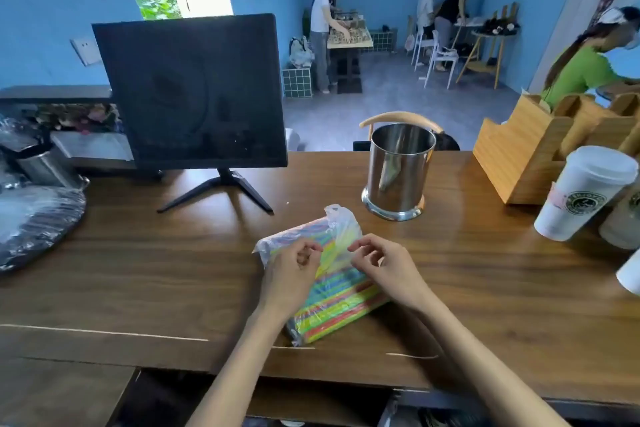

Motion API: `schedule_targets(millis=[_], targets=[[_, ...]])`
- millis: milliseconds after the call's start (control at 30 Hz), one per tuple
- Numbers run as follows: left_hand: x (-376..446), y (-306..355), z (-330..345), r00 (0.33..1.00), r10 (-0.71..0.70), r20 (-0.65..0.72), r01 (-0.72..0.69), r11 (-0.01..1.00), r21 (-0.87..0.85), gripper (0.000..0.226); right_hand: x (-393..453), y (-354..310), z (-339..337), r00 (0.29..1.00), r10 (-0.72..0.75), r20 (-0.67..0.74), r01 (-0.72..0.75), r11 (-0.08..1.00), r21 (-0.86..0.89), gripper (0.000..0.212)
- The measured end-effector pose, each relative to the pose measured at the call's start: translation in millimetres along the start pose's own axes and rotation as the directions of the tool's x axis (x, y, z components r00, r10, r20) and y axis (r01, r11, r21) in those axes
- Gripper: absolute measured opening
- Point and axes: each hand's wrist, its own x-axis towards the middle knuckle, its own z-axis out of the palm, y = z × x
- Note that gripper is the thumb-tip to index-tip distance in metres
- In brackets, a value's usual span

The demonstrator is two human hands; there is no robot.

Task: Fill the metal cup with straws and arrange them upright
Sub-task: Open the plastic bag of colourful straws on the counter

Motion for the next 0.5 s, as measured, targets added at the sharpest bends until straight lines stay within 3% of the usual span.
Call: schedule_targets(millis=[100,167,267,500], targets=[[6,-4,7,0.990,0.114,0.078,-0.132,0.946,0.295,0.021,7,6,0,0.995,-0.082,0.057,0.094,0.958,-0.270,0.019],[8,-5,10,0.981,0.111,0.162,-0.168,0.903,0.395,0.037,13,6,0,0.987,-0.077,0.137,0.127,0.906,-0.403,0.030],[8,-11,12,0.972,0.132,0.194,-0.209,0.859,0.467,0.044,18,8,-1,0.979,-0.059,0.197,0.141,0.889,-0.436,0.039],[8,-11,12,0.962,0.133,0.237,-0.232,0.857,0.461,0.044,18,11,-5,0.973,-0.153,0.175,0.218,0.859,-0.464,0.023]])
